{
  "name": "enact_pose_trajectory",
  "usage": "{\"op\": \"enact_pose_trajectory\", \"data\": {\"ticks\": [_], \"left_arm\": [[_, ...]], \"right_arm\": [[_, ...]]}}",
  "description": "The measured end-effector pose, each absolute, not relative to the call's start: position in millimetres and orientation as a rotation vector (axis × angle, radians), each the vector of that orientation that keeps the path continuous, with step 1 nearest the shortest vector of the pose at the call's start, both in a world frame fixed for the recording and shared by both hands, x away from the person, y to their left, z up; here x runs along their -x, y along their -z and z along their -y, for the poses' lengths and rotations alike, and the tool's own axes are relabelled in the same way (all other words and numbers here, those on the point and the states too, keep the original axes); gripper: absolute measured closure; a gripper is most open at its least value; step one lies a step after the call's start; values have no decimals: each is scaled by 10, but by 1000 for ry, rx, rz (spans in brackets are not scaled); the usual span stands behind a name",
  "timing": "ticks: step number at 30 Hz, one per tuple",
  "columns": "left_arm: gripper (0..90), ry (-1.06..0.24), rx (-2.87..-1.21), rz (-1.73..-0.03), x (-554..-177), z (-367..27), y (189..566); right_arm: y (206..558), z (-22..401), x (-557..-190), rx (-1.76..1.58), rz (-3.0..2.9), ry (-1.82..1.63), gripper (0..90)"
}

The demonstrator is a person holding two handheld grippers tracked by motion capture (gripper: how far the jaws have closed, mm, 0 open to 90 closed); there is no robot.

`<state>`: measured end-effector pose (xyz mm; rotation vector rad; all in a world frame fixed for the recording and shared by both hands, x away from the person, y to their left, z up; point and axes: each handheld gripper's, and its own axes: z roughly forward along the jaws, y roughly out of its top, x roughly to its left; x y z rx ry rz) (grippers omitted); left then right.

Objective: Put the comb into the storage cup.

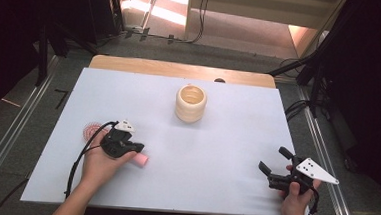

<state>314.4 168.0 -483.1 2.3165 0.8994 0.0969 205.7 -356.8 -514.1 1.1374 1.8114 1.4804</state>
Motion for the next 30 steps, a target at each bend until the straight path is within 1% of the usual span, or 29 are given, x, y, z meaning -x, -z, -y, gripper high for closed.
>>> {"op": "enact_pose_trajectory", "data": {"ticks": [12, 19, 30], "left_arm": [[900, -89, -2282, -902, -2984, -1797, 4850], [900, -106, -2292, -899, -2909, -1859, 4850], [900, -141, -2276, -936, -2741, -2111, 4853]], "right_arm": [[5141, 3565, -2059, -1136, -1813, -1468, 9], [5141, 3563, -2059, -1139, -1812, -1468, 9], [5142, 3559, -2061, -1139, -1813, -1462, 9]]}}
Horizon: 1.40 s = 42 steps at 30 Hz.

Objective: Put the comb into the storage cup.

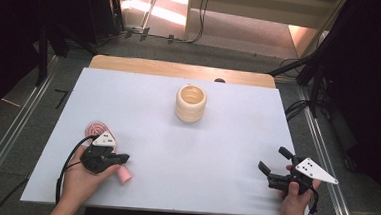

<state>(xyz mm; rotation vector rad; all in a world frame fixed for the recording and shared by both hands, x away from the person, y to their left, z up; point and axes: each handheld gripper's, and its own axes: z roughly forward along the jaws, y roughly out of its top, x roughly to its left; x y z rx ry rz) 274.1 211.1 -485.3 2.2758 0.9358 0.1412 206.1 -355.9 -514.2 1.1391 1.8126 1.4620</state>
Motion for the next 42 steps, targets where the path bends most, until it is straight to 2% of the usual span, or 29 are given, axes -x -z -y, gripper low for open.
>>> {"op": "enact_pose_trajectory", "data": {"ticks": [14, 20, 22, 28, 34, 42], "left_arm": [[900, -195, -2291, -1013, -2641, -2503, 4862], [900, -167, -2163, -1004, -2593, -2679, 4657], [900, -198, -2116, -1022, -2606, -2775, 4545], [900, -364, -2042, -1184, -2832, -3086, 4464], [900, -358, -2025, -1322, -3117, -3239, 4646], [900, -345, -2007, -1445, -3268, -3234, 4784]], "right_arm": [[5142, 3555, -2064, -1145, -1809, -1457, 9], [5143, 3558, -2067, -1143, -1809, -1457, 9], [5142, 3557, -2066, -1144, -1810, -1456, 9], [5142, 3558, -2065, -1143, -1812, -1458, 9], [5140, 3560, -2063, -1151, -1810, -1460, 9], [5142, 3557, -2066, -1147, -1812, -1459, 9]]}}
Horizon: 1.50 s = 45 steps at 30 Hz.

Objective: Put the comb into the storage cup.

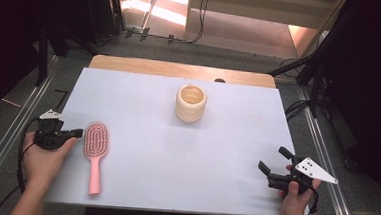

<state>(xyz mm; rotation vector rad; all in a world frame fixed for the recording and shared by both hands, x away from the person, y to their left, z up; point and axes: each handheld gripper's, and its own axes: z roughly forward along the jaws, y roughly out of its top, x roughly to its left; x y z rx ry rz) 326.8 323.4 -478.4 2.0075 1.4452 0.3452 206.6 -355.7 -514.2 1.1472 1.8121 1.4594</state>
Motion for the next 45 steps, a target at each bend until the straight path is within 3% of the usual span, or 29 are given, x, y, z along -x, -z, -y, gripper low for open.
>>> {"op": "enact_pose_trajectory", "data": {"ticks": [15, 45], "left_arm": [[900, -313, -2027, -1447, -3369, -3117, 4843], [900, -200, -2200, -1167, -3622, -1919, 4856]], "right_arm": [[5142, 3560, -2066, -1150, -1812, -1461, 9], [5142, 3570, -2064, -1149, -1810, -1470, 9]]}}
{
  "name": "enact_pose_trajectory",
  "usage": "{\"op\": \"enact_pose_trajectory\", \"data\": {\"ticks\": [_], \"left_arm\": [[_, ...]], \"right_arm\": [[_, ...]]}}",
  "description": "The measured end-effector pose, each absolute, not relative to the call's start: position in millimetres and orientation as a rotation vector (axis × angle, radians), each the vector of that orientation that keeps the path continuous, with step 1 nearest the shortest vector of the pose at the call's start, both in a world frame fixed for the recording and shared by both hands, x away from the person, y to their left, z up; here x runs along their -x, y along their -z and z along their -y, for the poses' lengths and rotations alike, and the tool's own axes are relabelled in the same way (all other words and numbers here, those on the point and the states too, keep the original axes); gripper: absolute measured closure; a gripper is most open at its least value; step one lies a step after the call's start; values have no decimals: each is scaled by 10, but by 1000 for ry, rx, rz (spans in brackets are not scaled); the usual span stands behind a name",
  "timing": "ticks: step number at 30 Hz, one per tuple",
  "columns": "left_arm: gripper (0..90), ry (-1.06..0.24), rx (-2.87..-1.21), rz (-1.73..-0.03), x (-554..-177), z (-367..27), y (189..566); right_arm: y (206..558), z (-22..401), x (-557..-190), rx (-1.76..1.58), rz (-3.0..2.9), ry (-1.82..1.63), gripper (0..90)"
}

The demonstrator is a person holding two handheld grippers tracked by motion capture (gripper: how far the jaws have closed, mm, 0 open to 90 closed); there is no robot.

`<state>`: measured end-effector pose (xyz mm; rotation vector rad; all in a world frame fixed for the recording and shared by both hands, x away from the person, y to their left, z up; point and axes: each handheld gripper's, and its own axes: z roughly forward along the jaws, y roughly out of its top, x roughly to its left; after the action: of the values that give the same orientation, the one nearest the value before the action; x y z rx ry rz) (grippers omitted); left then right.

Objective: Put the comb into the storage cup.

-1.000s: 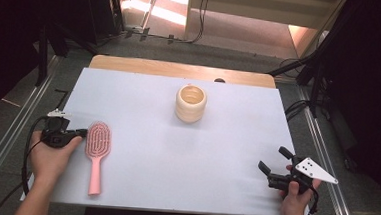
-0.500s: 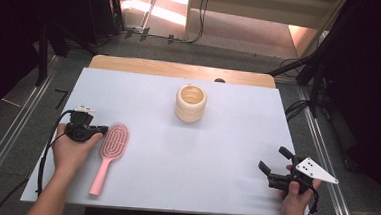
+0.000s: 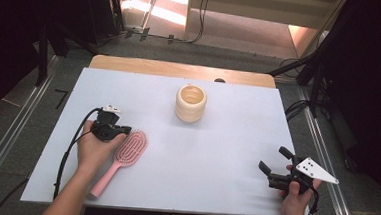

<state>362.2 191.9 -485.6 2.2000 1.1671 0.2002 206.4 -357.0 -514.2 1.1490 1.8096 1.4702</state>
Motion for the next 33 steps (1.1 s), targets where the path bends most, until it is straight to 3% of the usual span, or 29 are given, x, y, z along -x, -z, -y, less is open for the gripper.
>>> {"op": "enact_pose_trajectory", "data": {"ticks": [10, 16, 18, 19, 23, 25, 27, 28, 33], "left_arm": [[900, -175, -2246, -1103, -3621, -1620, 4883], [892, -199, -2216, -1089, -3610, -1670, 4813], [754, -196, -2183, -1094, -3601, -1730, 4749], [754, -200, -2180, -1100, -3598, -1749, 4722], [597, -149, -2184, -1094, -3564, -1836, 4637], [548, -214, -2239, -1074, -3505, -1833, 4600], [453, -205, -2259, -1052, -3460, -1838, 4568], [453, -198, -2253, -1054, -3441, -1842, 4551], [132, -163, -2279, -1038, -3354, -1818, 4472]], "right_arm": [[5143, 3571, -2066, -1150, -1810, -1472, 9], [5144, 3575, -2067, -1151, -1810, -1477, 9], [5143, 3576, -2068, -1151, -1811, -1478, 9], [5143, 3576, -2068, -1151, -1811, -1478, 9], [5143, 3574, -2069, -1148, -1811, -1475, 9], [5143, 3574, -2068, -1151, -1810, -1474, 9], [5144, 3571, -2072, -1147, -1810, -1470, 9], [5144, 3571, -2072, -1147, -1810, -1470, 9], [5143, 3567, -2072, -1150, -1810, -1469, 9]]}}
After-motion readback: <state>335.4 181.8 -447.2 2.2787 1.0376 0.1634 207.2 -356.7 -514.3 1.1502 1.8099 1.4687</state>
